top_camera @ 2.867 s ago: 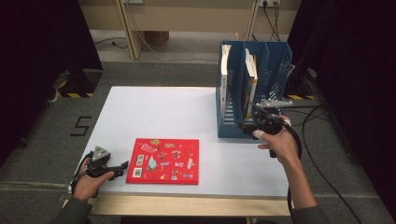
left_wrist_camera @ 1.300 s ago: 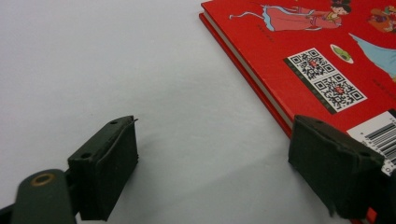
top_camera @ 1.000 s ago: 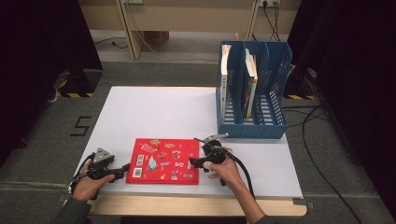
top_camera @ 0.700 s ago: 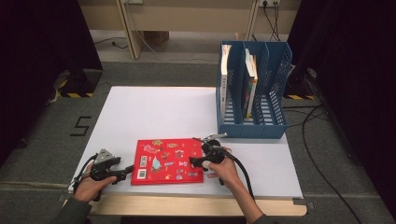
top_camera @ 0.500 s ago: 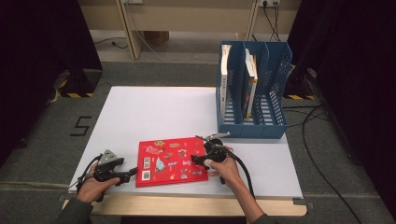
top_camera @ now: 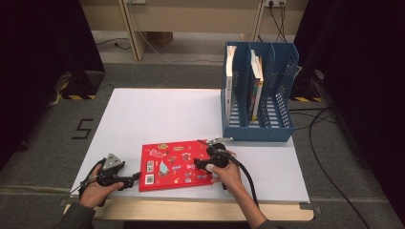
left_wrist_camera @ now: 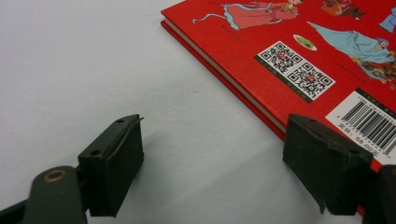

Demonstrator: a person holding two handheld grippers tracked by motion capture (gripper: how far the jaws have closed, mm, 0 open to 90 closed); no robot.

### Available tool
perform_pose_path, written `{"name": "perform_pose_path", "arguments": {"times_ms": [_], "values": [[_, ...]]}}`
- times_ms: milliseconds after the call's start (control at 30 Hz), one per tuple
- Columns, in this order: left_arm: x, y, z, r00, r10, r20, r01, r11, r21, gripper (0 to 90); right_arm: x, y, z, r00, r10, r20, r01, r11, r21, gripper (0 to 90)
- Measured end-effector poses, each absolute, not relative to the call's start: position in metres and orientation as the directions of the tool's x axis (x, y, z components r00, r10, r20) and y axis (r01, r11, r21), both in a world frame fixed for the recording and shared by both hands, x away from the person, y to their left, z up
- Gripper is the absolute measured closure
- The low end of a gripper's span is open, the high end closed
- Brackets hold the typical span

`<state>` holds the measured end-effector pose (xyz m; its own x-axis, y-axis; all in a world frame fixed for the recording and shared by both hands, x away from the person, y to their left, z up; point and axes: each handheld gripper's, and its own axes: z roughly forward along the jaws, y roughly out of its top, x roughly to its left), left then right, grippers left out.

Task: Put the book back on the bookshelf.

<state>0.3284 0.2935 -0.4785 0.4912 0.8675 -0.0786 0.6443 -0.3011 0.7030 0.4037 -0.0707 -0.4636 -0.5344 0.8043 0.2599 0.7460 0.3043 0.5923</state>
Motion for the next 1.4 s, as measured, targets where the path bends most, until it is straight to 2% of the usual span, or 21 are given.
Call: {"name": "perform_pose_path", "arguments": {"times_ms": [167, 233, 367, 467, 600, 833, 1100, 1400], "values": [[0.328, 0.294, -0.479, 0.491, 0.868, -0.079, 0.645, -0.301, 0.702, 19.1, 0.402, -0.075, -0.465, -0.506, 0.806, 0.309, 0.764, 0.252, 0.594, 28.6], [0.328, 0.293, -0.478, 0.491, 0.868, -0.077, 0.646, -0.303, 0.701, 19.0, 0.403, -0.077, -0.467, -0.524, 0.788, 0.325, 0.751, 0.248, 0.611, 24.8], [0.328, 0.293, -0.479, 0.488, 0.869, -0.078, 0.646, -0.299, 0.702, 18.9, 0.403, -0.078, -0.467, -0.528, 0.780, 0.336, 0.752, 0.245, 0.612, 24.9], [0.328, 0.293, -0.479, 0.486, 0.870, -0.080, 0.647, -0.297, 0.702, 18.9, 0.403, -0.078, -0.466, -0.507, 0.794, 0.336, 0.763, 0.232, 0.603, 29.7], [0.328, 0.293, -0.478, 0.483, 0.872, -0.080, 0.649, -0.295, 0.701, 18.8, 0.405, -0.086, -0.467, -0.436, 0.795, 0.422, 0.805, 0.134, 0.578, 38.5], [0.328, 0.292, -0.478, 0.481, 0.873, -0.078, 0.651, -0.296, 0.699, 18.9, 0.405, -0.092, -0.460, -0.392, 0.776, 0.495, 0.819, 0.049, 0.571, 43.0], [0.328, 0.291, -0.478, 0.476, 0.877, -0.072, 0.651, -0.296, 0.699, 19.0, 0.411, -0.087, -0.434, -0.436, 0.767, 0.471, 0.784, 0.066, 0.618, 43.0], [0.328, 0.289, -0.479, 0.477, 0.876, -0.063, 0.647, -0.302, 0.701, 18.9, 0.420, -0.065, -0.378, -0.536, 0.743, 0.400, 0.720, 0.155, 0.677, 43.2]]}}
